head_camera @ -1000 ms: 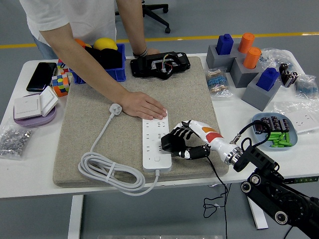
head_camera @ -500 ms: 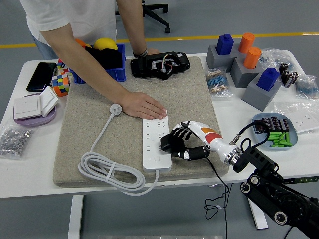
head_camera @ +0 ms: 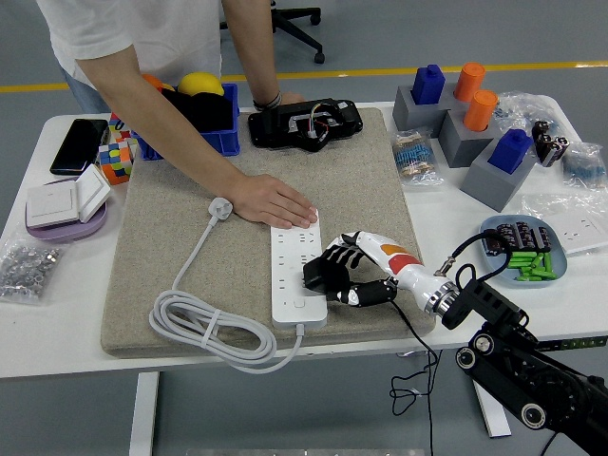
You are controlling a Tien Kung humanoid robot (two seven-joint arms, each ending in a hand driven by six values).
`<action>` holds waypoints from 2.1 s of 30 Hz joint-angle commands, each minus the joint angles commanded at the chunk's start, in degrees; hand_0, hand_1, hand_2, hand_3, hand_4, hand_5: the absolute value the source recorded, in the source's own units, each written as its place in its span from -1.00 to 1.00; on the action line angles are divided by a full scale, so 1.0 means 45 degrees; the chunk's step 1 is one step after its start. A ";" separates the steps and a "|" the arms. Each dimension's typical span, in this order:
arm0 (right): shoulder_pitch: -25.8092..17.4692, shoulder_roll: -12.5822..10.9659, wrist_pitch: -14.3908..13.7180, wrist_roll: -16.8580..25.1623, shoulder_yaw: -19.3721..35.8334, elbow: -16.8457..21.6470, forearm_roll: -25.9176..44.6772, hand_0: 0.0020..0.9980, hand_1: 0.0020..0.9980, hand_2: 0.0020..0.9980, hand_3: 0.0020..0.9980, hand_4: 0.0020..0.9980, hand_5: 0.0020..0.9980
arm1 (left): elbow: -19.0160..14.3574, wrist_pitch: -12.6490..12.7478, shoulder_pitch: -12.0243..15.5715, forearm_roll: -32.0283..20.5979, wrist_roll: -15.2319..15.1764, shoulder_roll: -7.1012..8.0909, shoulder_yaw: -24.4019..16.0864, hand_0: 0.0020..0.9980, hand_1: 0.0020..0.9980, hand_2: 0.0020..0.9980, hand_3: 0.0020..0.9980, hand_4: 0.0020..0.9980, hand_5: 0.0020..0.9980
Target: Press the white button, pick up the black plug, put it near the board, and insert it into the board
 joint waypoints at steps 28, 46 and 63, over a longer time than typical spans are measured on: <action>0.0124 0.0045 -0.0114 0.0138 -0.0260 -0.0178 0.0063 0.00 0.03 0.11 0.16 0.65 -1.00 | 0.0000 -0.0019 -0.0038 0.0014 0.0029 0.0034 0.0086 -0.07 -0.01 0.03 0.15 0.19 -0.49; 0.0135 0.0058 -0.0130 0.0192 -0.0351 -0.0253 0.0086 0.07 0.09 0.14 0.17 0.71 -1.00 | 0.0000 -0.0028 0.0001 0.0022 0.0032 0.0047 0.0117 -0.07 -0.01 0.02 0.16 0.20 -0.49; 0.0230 0.0157 -0.0412 0.0404 -0.0155 -0.0315 0.0240 0.43 0.40 0.34 0.27 0.96 -0.82 | 0.0000 -0.0027 0.0002 0.0085 0.0012 0.0033 0.0031 -0.07 -0.01 0.02 0.16 0.20 -0.49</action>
